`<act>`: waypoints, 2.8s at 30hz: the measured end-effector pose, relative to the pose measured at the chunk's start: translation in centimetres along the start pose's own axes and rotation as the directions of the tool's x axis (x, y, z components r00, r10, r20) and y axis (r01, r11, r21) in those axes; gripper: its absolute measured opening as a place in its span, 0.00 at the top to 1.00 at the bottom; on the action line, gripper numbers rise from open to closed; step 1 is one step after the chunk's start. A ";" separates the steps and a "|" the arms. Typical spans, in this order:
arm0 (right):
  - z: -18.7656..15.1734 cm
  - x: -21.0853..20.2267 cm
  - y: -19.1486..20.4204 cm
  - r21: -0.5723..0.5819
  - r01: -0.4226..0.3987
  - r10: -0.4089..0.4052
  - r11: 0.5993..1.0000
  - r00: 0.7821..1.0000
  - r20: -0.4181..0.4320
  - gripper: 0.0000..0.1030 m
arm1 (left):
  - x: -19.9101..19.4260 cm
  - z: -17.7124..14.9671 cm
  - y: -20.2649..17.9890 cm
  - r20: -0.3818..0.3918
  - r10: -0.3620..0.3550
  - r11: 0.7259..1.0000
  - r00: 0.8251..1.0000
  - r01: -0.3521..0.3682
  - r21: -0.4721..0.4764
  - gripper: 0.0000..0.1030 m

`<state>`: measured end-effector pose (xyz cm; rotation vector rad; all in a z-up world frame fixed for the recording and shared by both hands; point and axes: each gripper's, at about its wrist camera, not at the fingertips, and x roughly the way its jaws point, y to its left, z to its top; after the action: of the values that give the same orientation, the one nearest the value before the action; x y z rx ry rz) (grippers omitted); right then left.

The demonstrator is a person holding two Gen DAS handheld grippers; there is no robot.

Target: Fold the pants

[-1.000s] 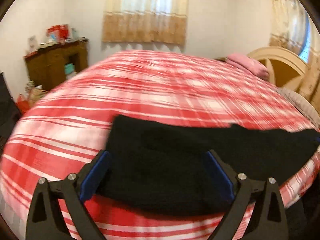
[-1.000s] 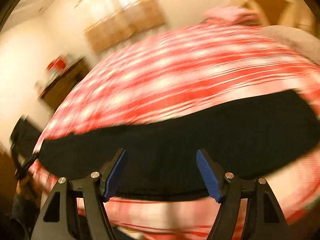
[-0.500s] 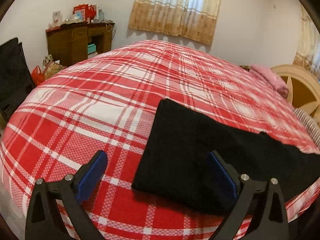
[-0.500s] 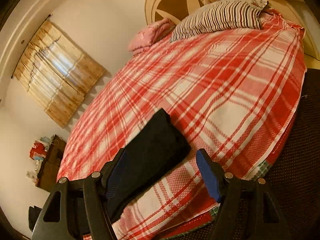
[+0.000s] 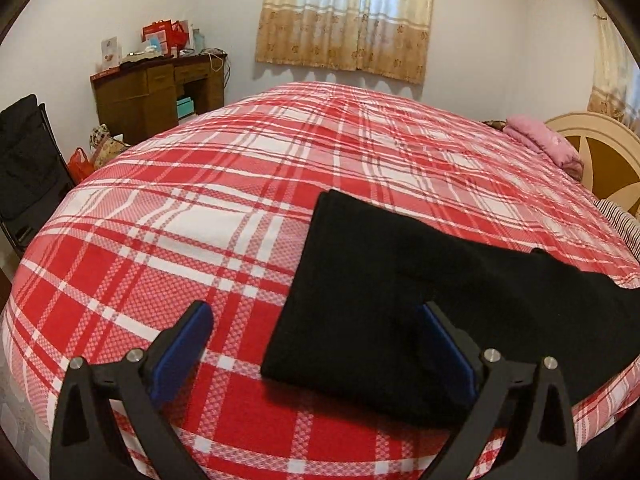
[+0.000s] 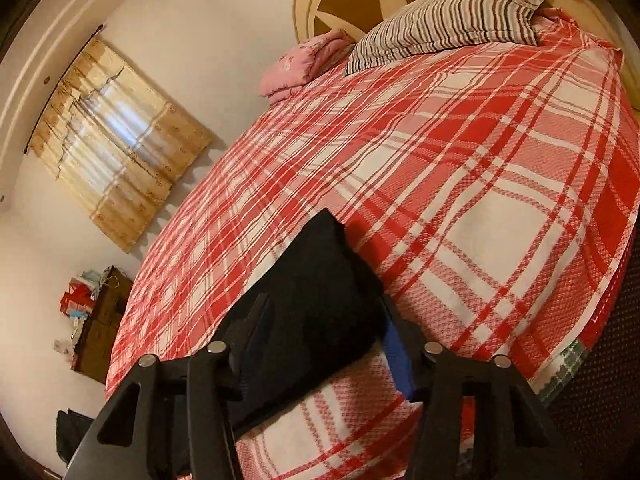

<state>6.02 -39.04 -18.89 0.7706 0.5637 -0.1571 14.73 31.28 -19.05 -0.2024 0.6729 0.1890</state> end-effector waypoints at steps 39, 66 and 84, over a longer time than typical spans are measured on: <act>-3.7 -0.5 15.5 -0.401 -0.273 0.278 0.875 0.959 -0.048 0.91 | 0.3 -0.2 -0.5 -0.014 0.050 0.998 0.999 -0.049 0.040 0.00; -14.4 5.9 24.5 -0.488 -0.456 0.322 0.744 0.885 -0.336 0.91 | 0.4 -0.3 -0.7 -0.015 0.071 0.996 0.997 -0.070 0.055 0.00; -22.2 9.4 28.1 -0.598 -0.475 0.217 0.646 0.865 -0.453 0.91 | -2.6 1.5 -0.3 0.073 0.074 0.997 0.995 -0.074 0.002 0.00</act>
<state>13.91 -2.92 -19.46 0.1348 0.7269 0.5596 13.66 31.10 -16.24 -0.1653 0.6085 0.2649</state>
